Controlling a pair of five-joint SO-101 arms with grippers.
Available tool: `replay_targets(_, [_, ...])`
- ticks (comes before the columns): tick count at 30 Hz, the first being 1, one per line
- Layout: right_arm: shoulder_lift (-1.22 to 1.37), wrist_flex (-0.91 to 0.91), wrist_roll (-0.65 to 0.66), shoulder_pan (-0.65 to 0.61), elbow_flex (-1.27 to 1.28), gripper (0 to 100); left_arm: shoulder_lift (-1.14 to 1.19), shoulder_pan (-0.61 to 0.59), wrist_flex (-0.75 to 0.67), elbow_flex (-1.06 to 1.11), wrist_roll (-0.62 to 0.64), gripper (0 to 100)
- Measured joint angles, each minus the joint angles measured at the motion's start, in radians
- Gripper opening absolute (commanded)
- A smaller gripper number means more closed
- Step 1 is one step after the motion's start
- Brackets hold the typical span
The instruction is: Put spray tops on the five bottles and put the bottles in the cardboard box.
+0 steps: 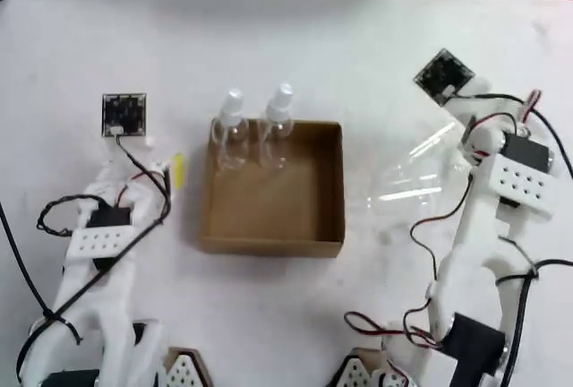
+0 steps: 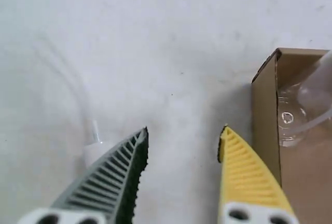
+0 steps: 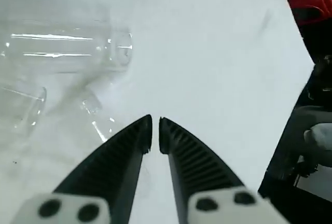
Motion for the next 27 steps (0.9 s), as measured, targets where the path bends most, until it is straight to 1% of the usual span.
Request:
replay_targets(2, [-0.008,0.011,-0.003,0.014,0.0,2.1,0.0,0.0,0.0,0.0,0.0,21])
replay_targets(5, [-0.012,0.081,0.006,0.025,0.02,2.2,0.0,0.0,0.0,0.0,0.0,21])
replay_targets(9, [-0.012,0.227,0.14,-0.003,0.074,2.2,0.0,0.0,0.0,0.0,0.0,21])
replay_targets(11, [-0.017,0.298,0.144,-0.035,0.077,3.8,0.0,0.0,0.0,0.0,0.0,21])
replay_targets(13, [-0.043,0.361,0.143,-0.075,0.077,9.8,0.0,0.0,0.0,0.0,0.0,21])
replay_targets(17, [-0.126,0.505,0.138,-0.19,0.077,26.9,0.0,0.0,0.0,0.0,0.0,21])
replay_targets(18, [-0.149,0.54,0.138,-0.224,0.077,29.9,0.0,0.0,0.0,0.0,0.0,21])
replay_targets(20, [-0.184,0.598,0.138,-0.293,0.084,31.7,0.008,-0.009,-0.029,0.0,0.0,21])
replay_targets(22, [-0.196,0.629,0.137,-0.356,0.106,30.9,0.008,-0.031,-0.052,0.0,0.0,21])
replay_targets(24, [-0.201,0.629,0.137,-0.388,0.141,30.7,0.008,-0.052,-0.057,0.0,0.0,21])
replay_targets(27, [-0.203,0.555,0.135,-0.397,0.232,30.7,0.008,-0.066,-0.06,0.0,0.0,21])
